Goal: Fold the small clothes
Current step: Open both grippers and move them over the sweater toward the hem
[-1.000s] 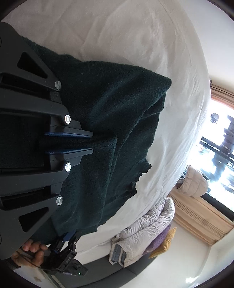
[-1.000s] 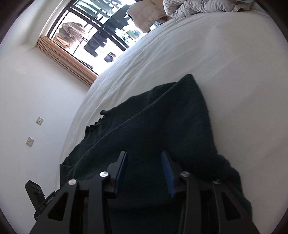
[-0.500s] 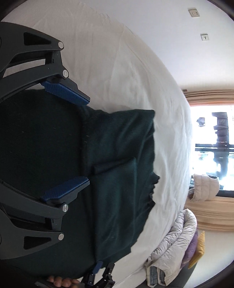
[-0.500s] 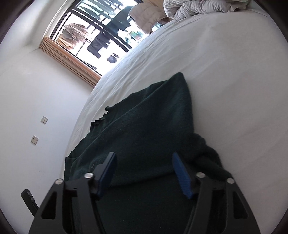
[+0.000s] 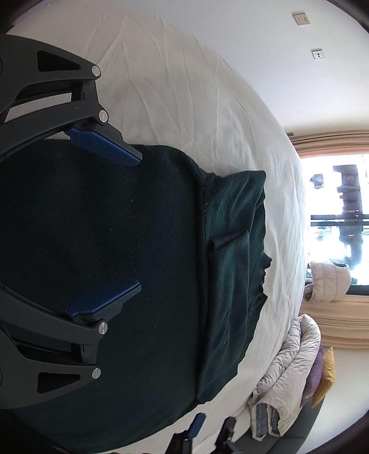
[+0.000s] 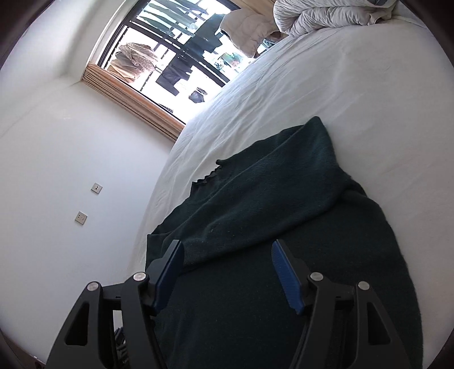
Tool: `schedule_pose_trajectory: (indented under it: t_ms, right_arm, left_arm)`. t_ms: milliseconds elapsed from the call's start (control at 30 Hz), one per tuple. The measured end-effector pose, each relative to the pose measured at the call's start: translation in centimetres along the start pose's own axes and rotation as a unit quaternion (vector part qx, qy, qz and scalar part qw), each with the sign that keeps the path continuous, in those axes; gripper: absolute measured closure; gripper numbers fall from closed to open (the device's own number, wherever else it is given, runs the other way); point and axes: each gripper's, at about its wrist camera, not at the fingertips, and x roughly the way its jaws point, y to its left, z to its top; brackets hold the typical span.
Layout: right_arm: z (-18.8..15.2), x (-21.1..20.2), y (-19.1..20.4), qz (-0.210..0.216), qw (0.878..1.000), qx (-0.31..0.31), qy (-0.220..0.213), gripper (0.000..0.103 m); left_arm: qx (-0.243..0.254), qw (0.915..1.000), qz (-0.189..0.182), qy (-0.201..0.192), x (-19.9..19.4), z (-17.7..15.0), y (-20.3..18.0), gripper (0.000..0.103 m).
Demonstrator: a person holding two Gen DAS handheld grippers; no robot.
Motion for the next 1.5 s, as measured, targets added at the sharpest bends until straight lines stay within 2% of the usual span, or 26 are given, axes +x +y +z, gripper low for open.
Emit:
schedule_pose_trajectory:
  t_ms: [100, 167, 200, 233, 267, 333, 367, 567, 633, 700, 767, 800, 833, 867, 967, 1067, 1233, 1500]
  right_arm:
    - [2.1, 0.9, -2.1, 0.018, 0.998, 0.048, -0.02, 0.036]
    - [3.2, 1.9, -4.4, 0.02, 0.996, 0.084, -0.021, 0.026]
    - [3.4, 2.8, -5.7, 0.001, 0.995, 0.103, -0.009, 0.023]
    - [3.3, 3.6, -7.2, -0.013, 0.993, 0.12, 0.005, 0.029]
    - [3.1, 3.6, -8.1, -0.017, 0.992, 0.122, 0.001, 0.052]
    - [2.5, 2.6, -9.1, -0.003, 0.992, 0.124, -0.007, 0.063]
    - [2.1, 2.0, -9.2, 0.004, 0.992, 0.122, -0.01, 0.064]
    - [-2.1, -2.4, -8.1, -0.048, 0.997, 0.065, 0.006, 0.063]
    - [-3.7, -4.3, -7.9, -0.072, 0.995, 0.064, 0.012, 0.062]
    - [-5.5, -6.1, -7.4, -0.065, 0.994, 0.085, 0.009, 0.057]
    - [-7.2, -7.2, -5.7, -0.016, 0.997, 0.07, 0.004, 0.04]
    - [-8.1, -7.2, -4.7, 0.001, 0.998, 0.058, 0.011, 0.035]
    - [-8.9, -6.8, -4.2, 0.004, 0.998, 0.049, 0.027, 0.026]
    - [-9.8, -6.3, -4.1, -0.007, 0.998, 0.042, 0.042, 0.024]
    - [-11.5, -6.5, -4.1, -0.029, 0.999, 0.012, 0.036, 0.032]
    - [-12.3, -8.0, -4.2, -0.031, 0.999, 0.012, 0.042, 0.032]
    - [-14.4, -11.0, -4.0, -0.064, 0.996, -0.025, 0.052, 0.032]
    - [-17.1, -14.7, -4.6, -0.073, 0.997, -0.013, 0.035, 0.032]
  left_arm:
    - [-0.009, 0.9996, -0.007, 0.025, 1.3, -1.1, 0.9, 0.022]
    - [-0.025, 0.9991, -0.028, 0.022, 1.7, -1.7, 1.6, 0.021]
    - [-0.025, 0.9991, -0.027, 0.019, 1.7, -1.8, 1.6, 0.021]
    - [-0.018, 0.9994, -0.022, 0.02, 1.8, -1.8, 1.3, 0.02]
    - [-0.011, 0.9996, -0.016, 0.019, 1.9, -1.8, 1.0, 0.018]
    - [-0.001, 0.9998, -0.009, 0.017, 2.2, -2.0, 0.6, 0.015]
    - [-0.002, 0.9998, -0.011, 0.016, 2.2, -2.0, 0.6, 0.014]
    - [-0.006, 0.9997, -0.02, 0.016, 2.5, -2.1, 1.0, 0.013]
    - [-0.006, 0.9996, -0.019, 0.019, 2.5, -2.0, 1.0, 0.013]
    - [-0.002, 0.9995, -0.016, 0.026, 2.5, -1.7, 0.9, 0.013]
    - [0.0, 0.9995, -0.008, 0.031, 1.9, -1.3, 0.5, 0.013]
    - [0.001, 0.9995, -0.003, 0.032, 1.5, -1.4, 0.2, 0.013]
    - [0.003, 0.9993, -0.002, 0.037, 1.2, -1.6, -0.1, 0.013]
    - [0.009, 0.9989, -0.003, 0.045, 1.1, -1.9, -0.6, 0.013]
    - [0.032, 0.998, 0.007, 0.055, 0.6, -3.3, -1.6, 0.013]
    - [0.037, 0.9977, 0.006, 0.057, -0.2, -4.3, -1.7, 0.013]
    - [0.034, 0.9978, 0.0, 0.057, -1.2, -5.5, -1.3, 0.013]
    - [0.038, 0.9978, -0.003, 0.054, -2.5, -6.7, -1.1, 0.013]
